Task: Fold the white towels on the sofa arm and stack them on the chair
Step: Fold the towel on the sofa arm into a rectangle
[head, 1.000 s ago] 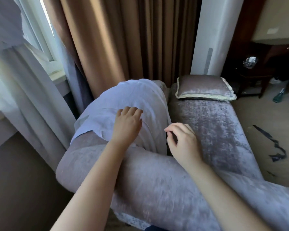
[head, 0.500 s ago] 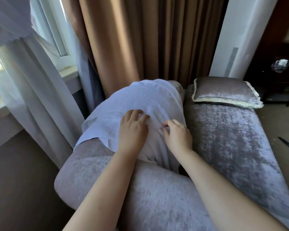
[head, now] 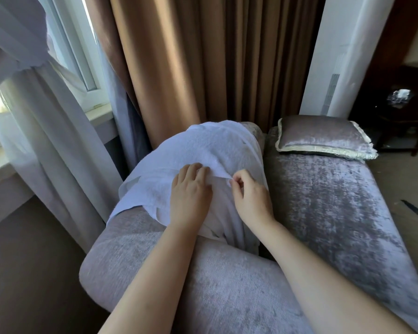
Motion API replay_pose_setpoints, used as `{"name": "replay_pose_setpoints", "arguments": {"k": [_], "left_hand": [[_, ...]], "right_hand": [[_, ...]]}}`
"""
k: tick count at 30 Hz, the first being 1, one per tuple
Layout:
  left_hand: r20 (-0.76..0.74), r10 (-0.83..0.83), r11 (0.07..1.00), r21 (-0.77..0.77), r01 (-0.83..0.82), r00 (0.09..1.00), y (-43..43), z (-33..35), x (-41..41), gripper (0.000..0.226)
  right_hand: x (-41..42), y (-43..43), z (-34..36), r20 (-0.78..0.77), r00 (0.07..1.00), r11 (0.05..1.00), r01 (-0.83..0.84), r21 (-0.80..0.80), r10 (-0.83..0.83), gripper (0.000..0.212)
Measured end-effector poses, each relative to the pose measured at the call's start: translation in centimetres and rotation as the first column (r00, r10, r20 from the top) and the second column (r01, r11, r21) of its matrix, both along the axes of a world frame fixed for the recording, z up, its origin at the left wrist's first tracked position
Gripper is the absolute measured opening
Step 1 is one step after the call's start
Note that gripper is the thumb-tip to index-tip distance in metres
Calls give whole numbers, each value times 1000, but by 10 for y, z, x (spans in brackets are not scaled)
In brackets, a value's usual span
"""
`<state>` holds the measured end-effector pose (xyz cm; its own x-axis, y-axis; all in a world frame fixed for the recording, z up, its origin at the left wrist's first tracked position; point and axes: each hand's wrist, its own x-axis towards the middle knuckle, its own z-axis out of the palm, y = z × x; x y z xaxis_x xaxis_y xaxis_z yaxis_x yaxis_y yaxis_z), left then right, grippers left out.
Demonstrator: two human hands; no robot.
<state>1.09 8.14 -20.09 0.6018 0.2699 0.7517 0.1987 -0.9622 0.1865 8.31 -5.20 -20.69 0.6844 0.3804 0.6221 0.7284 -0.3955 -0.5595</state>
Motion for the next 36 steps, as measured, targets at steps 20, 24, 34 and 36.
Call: {"name": "replay_pose_setpoints", "arguments": {"k": [20, 24, 34, 36], "left_hand": [[-52, 203, 954, 236, -185, 978, 48, 43, -60, 25], [-102, 244, 910, 368, -191, 964, 48, 67, -82, 34], [-109, 227, 969, 127, -213, 968, 49, 153, -118, 12], [-118, 219, 975, 8, -220, 969, 47, 172, -124, 18]], "right_hand": [[-76, -104, 35, -154, 987, 788, -123, -603, 36, 17], [-64, -142, 47, 10, 976, 765, 176, -619, -217, 30], [-51, -239, 151, 345, 787, 608, 616, -501, -512, 18], [-56, -254, 166, 349, 750, 567, 657, -497, -562, 18]]}}
